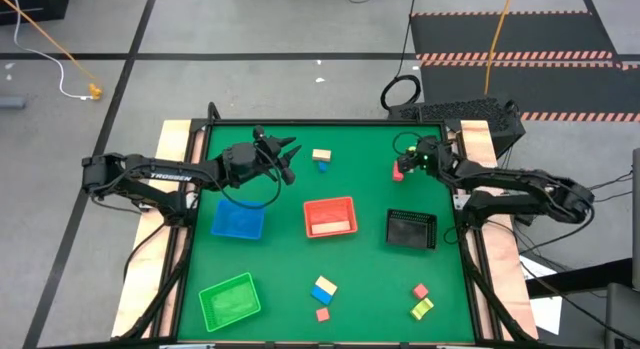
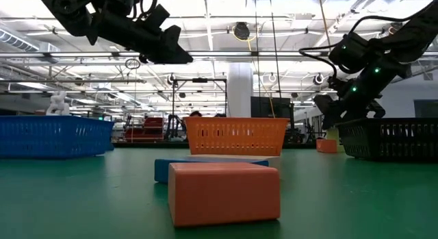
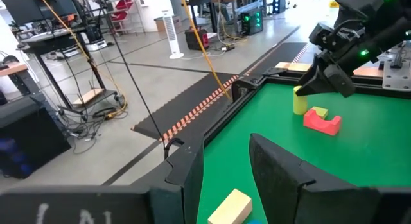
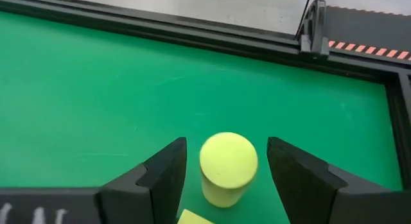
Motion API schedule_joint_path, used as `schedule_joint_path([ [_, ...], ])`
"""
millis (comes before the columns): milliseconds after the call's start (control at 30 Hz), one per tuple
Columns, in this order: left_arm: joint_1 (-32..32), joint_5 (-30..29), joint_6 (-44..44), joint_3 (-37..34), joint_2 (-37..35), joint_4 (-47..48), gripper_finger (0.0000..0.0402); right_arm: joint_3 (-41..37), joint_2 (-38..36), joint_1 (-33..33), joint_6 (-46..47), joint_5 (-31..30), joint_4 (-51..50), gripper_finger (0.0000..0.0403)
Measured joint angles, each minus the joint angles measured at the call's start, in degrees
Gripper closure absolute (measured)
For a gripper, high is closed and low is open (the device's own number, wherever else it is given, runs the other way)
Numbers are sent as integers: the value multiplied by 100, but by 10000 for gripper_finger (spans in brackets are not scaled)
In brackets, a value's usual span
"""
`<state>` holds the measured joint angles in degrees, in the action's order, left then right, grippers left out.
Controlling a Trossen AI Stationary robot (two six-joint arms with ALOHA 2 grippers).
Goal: Sort & place blocks by color
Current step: Put the top green block into the black bin
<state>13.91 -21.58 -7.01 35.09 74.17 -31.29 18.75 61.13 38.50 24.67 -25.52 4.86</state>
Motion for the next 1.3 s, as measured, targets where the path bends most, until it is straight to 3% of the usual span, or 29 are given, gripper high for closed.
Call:
schedule_joint_path([
  [167, 0, 0, -21, 0, 0, 2, 275, 1, 211, 0, 13, 14, 96, 218],
  [367, 0, 0, -26, 0, 0, 31, 275, 2, 276, 0, 160, 29, 101, 293],
  [533, 0, 0, -26, 0, 0, 31, 275, 4, 276, 2, 169, 201, 169, 293],
  [867, 0, 0, -28, 0, 0, 229, 275, 4, -379, 2, 447, 1599, 871, 293],
  [1133, 0, 0, -28, 0, 0, 325, 275, 5, -1117, -348, 1289, 3474, 1737, 293],
  [1300, 0, 0, -28, 0, 0, 323, 275, 464, -1225, -1179, 978, 3471, 1268, 293],
])
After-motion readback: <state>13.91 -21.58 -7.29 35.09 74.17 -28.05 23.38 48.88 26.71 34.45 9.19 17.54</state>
